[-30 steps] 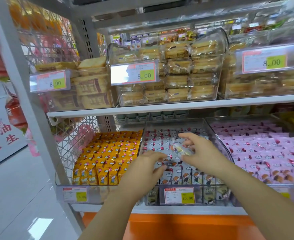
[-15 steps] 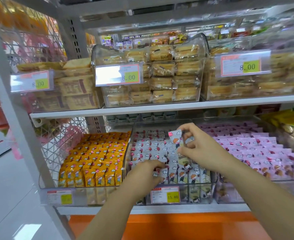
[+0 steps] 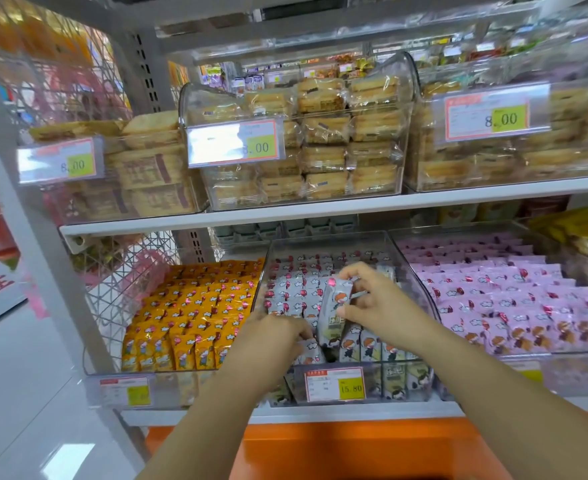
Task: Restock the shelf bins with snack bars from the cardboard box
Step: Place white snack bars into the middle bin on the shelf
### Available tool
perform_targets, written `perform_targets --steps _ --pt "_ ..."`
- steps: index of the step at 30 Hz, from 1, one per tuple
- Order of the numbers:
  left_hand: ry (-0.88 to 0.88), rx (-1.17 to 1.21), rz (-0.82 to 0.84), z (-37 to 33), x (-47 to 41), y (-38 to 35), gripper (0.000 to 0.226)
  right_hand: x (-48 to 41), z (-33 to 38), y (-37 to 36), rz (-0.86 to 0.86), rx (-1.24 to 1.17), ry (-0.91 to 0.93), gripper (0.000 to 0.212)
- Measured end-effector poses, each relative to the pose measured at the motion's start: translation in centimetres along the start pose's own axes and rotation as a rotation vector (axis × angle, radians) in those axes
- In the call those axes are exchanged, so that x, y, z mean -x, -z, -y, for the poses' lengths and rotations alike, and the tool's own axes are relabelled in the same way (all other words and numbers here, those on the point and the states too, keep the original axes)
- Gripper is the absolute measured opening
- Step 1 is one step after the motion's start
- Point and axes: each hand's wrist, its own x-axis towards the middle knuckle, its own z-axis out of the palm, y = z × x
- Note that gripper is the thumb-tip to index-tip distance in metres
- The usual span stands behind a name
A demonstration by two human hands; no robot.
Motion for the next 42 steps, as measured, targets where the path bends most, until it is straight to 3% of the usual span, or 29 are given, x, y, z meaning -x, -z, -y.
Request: perform_targets --steps 8,12,19,23,25,28,30,34,37,40,42 --pt "0.038 -0.032 -0.048 -0.2 0.2 -1.1 0.022 -0.3 -0.2 -1.2 0.145 0.365 -0.022 0.036" --pt "0.075 0.009 -0.058 0.0 -0.4 -2.2 0.033 0.2 -0.4 -1.7 0.236 0.534 -0.021 0.036" --pt "0.043 0.160 -0.076 -0.2 -0.3 -1.9 0.027 0.6 0.0 -0.7 0.359 0.517 0.009 0.020" --pt "0.053 0.281 -0.077 -0.1 -0.3 -1.9 0.029 0.8 -0.6 -1.9 0.268 0.604 0.051 0.022" --pt "0.051 0.365 -0.113 -0.3 -0.2 -1.9 0.032 0.8 -0.8 -1.5 0.250 0.533 0.027 0.023" --pt "-0.001 0.340 -0.154 -0.9 -0.5 -1.9 0.041 0.8 -0.6 1.3 0.008 0.332 -0.016 0.028" --pt "-0.011 0.306 -0.068 -1.6 -0.7 -2.0 0.049 0.8 -0.9 2.9 -0.132 0.451 0.015 0.036" --pt "0.011 0.219 0.114 -2.2 -1.3 -2.3 0.052 0.7 -2.2 3.2 0.000 0.894 0.008 0.050" --pt "-0.005 0.166 0.140 -2.1 -1.6 -2.5 0.047 0.0 -2.8 2.7 0.102 1.018 0.001 0.050" --pt "0.021 0.195 0.104 -2.0 -1.7 -2.8 0.045 -0.4 -2.9 2.8 0.074 0.921 -0.002 0.041" --pt "0.048 0.261 0.026 -2.2 -1.6 -2.7 0.043 -0.4 -2.7 3.2 -0.043 0.727 0.001 0.026"
